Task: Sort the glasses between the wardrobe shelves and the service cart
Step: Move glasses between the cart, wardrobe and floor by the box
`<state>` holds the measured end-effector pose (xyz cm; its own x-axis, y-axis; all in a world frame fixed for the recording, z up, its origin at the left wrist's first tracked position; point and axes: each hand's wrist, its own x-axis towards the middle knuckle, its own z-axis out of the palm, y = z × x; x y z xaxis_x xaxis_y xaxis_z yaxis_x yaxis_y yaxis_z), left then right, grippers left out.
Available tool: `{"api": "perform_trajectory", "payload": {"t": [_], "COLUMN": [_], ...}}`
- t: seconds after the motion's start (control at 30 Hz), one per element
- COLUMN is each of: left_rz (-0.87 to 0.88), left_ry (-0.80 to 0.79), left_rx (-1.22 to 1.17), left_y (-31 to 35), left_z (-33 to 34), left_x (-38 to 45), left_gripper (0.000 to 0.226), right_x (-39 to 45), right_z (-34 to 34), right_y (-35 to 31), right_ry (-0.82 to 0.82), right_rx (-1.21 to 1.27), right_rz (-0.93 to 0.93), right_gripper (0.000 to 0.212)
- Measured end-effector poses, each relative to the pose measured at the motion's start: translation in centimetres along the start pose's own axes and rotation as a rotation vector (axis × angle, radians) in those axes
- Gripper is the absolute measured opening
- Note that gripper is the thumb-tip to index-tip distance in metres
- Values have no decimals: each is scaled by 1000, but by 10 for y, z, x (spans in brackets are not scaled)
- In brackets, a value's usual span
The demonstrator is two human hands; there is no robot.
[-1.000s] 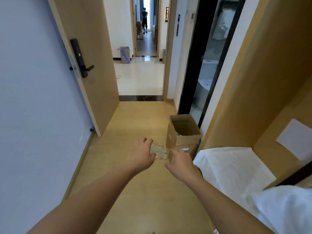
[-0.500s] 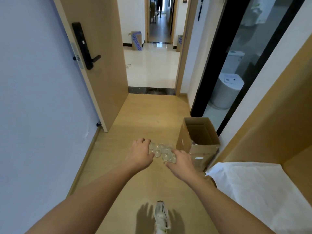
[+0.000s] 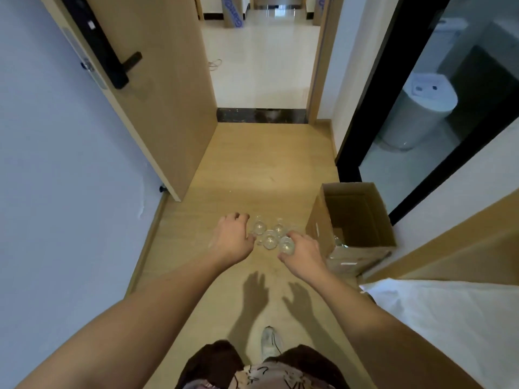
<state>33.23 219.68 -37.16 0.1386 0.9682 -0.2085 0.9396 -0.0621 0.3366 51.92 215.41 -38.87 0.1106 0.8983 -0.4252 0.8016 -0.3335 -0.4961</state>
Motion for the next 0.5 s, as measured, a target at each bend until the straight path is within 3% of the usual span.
{"api": "perform_trajectory", "payload": {"t": [0.5], "left_rz": [-15], "left_ry": [-210], "left_rx": [79], "left_y": [-29], "left_z": [19], "left_x": [142], "left_gripper": [56], "right_x": [122], "right_z": [13], "right_y": [-6], "right_ry": [-30], "right_rx": [113], "right_rz": [115], "right_gripper": [65]}}
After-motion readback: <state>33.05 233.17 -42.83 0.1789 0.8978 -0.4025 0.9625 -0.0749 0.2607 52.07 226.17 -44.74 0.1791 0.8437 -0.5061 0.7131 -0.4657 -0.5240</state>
